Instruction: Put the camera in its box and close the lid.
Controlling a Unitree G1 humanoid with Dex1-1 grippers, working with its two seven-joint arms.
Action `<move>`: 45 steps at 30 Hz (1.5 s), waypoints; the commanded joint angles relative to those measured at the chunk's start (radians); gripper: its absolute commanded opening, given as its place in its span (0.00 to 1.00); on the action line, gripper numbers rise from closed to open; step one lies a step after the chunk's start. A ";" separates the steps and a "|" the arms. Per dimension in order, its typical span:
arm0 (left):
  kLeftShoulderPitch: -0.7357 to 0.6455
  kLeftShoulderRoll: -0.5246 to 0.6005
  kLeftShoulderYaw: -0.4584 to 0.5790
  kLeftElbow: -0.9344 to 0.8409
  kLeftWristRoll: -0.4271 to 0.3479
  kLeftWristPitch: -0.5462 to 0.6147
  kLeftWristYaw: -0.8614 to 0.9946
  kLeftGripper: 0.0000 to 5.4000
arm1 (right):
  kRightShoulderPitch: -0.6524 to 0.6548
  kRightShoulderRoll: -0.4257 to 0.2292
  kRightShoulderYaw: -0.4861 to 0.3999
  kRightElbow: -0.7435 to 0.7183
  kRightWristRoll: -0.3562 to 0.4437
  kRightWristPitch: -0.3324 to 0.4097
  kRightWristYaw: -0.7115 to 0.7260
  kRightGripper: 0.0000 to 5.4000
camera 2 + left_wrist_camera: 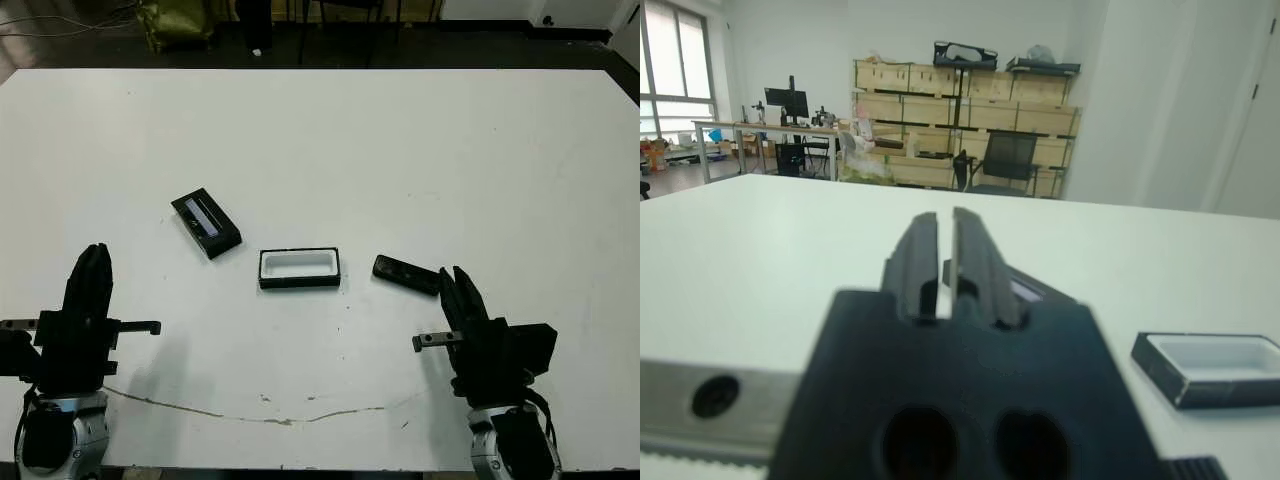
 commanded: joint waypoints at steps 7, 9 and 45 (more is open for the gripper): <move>0.001 -0.005 -0.008 0.001 0.014 0.038 0.016 0.00 | -0.019 -0.017 -0.018 0.037 0.001 0.025 -0.003 0.00; -0.007 -0.002 -0.007 0.014 0.016 0.027 0.013 0.00 | -0.026 -0.024 -0.025 0.037 0.016 0.034 0.007 0.00; 0.011 0.006 0.012 0.006 -0.011 0.026 0.001 0.00 | -0.500 -0.530 0.012 0.450 0.018 0.078 0.573 0.88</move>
